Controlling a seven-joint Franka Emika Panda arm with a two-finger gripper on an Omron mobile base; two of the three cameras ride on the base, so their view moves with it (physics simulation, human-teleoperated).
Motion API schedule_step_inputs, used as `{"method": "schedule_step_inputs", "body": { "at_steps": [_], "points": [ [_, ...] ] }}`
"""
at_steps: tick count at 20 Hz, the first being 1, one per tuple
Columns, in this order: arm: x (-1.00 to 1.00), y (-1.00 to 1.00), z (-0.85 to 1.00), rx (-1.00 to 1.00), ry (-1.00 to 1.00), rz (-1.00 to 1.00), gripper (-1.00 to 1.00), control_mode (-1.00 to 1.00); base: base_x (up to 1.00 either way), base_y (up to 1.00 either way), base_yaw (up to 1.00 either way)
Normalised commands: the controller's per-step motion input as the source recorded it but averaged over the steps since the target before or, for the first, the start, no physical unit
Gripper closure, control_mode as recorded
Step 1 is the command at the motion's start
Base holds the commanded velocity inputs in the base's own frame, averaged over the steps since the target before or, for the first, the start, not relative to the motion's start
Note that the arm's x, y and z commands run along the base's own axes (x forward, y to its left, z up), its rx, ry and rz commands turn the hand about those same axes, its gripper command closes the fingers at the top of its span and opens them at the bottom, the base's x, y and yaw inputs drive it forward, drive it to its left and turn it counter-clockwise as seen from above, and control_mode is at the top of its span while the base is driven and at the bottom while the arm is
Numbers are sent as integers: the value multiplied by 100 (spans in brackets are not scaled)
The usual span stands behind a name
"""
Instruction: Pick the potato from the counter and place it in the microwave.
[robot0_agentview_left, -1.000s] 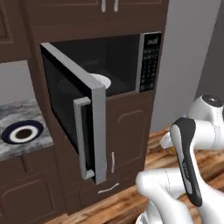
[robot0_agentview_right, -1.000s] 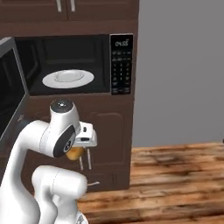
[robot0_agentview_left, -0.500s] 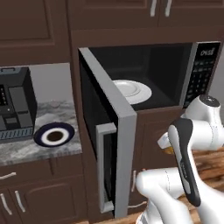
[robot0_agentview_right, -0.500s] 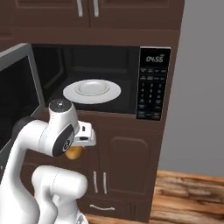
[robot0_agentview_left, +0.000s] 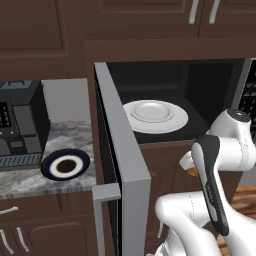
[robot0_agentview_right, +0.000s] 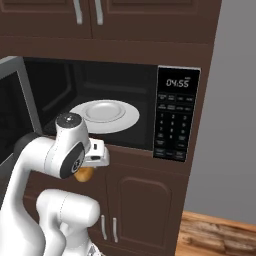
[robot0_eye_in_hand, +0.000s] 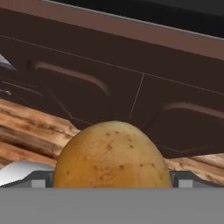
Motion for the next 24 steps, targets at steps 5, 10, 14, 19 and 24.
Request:
{"method": "schedule_step_inputs", "body": {
  "at_steps": [5,10,14,19,24],
  "points": [
    [9,2,1,1,-1,0,100,-100,4,-4,0],
    [51,2,85,20,-32,0,100,-100,0,0,0],
    [81,2,88,23,-35,0,100,-100,0,0,0],
    [100,31,35,14,-11,-3,100,-100,0,0,0],
    [100,18,2,4,-5,-6,100,-100,0,0,0]
  ]
}}
